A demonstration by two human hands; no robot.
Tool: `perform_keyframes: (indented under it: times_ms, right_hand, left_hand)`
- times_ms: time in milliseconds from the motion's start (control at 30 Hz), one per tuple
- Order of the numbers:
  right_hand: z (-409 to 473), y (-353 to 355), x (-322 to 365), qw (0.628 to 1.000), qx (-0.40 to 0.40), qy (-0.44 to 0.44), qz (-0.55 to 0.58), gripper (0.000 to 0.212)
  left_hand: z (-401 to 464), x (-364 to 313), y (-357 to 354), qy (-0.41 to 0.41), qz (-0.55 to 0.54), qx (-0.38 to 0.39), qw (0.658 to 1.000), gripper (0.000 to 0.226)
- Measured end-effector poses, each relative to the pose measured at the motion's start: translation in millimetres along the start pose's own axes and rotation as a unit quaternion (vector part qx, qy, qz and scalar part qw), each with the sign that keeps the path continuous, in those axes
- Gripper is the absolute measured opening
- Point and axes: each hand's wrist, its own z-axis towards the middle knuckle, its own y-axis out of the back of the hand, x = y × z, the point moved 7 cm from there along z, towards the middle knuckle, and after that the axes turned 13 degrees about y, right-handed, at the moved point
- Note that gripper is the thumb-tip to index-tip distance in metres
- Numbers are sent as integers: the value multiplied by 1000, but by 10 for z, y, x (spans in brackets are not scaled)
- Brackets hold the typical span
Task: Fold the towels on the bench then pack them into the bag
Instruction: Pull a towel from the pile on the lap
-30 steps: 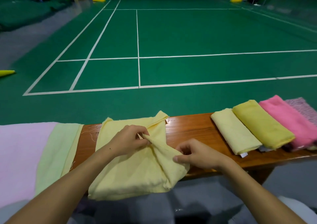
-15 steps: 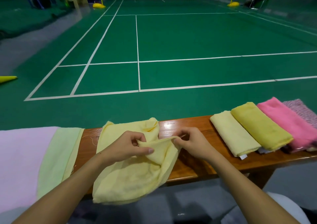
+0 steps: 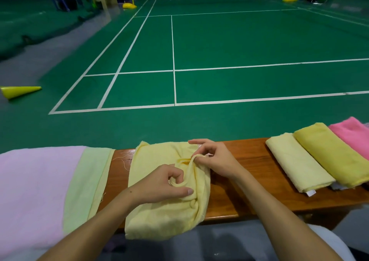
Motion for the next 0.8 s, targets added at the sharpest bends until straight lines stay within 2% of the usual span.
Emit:
perform_keyframes:
  times_ms: [167, 333, 533, 667, 800]
  right_hand:
    - [33, -37, -56, 999, 25, -11, -23, 10]
    - [7, -42, -60, 999, 51, -7, 3, 10]
    - [-39, 17, 32, 998, 4, -21, 57, 14]
    - [-53, 236, 222, 998, -21, 16, 60, 14]
    - [-109, 454, 387, 996, -27, 57, 60, 16]
  left_hand:
    - [-7, -13, -2, -2, 2, -1, 1000, 50]
    - [-20, -13, 8, 3, -2, 3, 1000, 48]
    - [-36, -20, 45, 1, 8, -6, 1000, 43]
    - [-55, -35, 241, -23, 53, -74, 996, 45]
    - [-177, -180, 484, -86, 176, -194, 961, 44]
